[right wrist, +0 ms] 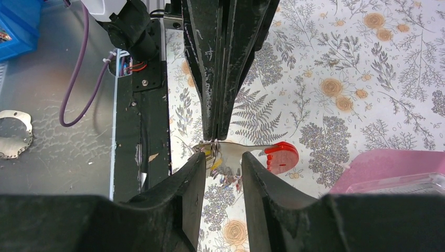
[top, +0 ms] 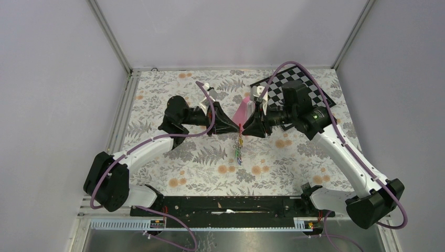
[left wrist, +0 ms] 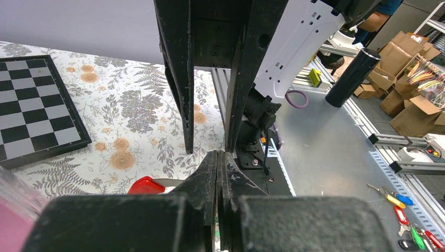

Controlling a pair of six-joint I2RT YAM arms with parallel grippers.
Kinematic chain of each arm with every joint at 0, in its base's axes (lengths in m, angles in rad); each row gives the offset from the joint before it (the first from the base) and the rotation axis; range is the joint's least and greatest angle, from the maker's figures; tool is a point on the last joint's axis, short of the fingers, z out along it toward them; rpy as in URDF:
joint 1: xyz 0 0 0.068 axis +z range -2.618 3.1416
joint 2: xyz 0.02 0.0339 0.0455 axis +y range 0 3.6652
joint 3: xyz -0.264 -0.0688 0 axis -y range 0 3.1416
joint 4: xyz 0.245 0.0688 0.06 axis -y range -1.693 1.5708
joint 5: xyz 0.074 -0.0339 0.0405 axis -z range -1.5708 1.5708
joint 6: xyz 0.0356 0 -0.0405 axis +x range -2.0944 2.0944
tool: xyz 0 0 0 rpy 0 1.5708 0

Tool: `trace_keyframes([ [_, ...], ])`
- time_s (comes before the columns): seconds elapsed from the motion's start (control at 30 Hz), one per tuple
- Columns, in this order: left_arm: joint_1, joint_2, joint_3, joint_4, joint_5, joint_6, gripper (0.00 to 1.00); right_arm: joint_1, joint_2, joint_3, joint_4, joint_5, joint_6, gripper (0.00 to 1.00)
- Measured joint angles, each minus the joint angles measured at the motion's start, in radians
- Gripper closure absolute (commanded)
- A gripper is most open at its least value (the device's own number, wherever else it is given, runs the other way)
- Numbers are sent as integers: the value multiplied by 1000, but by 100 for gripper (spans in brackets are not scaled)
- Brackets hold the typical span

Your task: Put the keys on the keyring

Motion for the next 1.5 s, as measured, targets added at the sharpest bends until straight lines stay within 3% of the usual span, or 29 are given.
trace_keyframes([
  [0.73,0,2,-7,45,-26,-59,100,-1,21,-50,68,-49,35,70],
  [0.9,0,3,-14,49,-33,-66,100,-1,25,-53,84,-53,48,79],
  [1.0,1,6,-14,52,-35,-66,100,-1,26,-53,85,-58,54,95],
  [1.07,3,8,-14,52,-38,-66,100,-1,26,-53,85,-61,55,100],
  [1.17,5,8,-14,51,-38,-64,100,-1,26,-52,80,-59,48,100],
  [1.33,5,8,18,-82,-32,56,72,5,29,-16,-6,1,-5,100],
  [1.5,7,11,181,-481,-45,386,53,44,74,109,-167,132,-76,100],
])
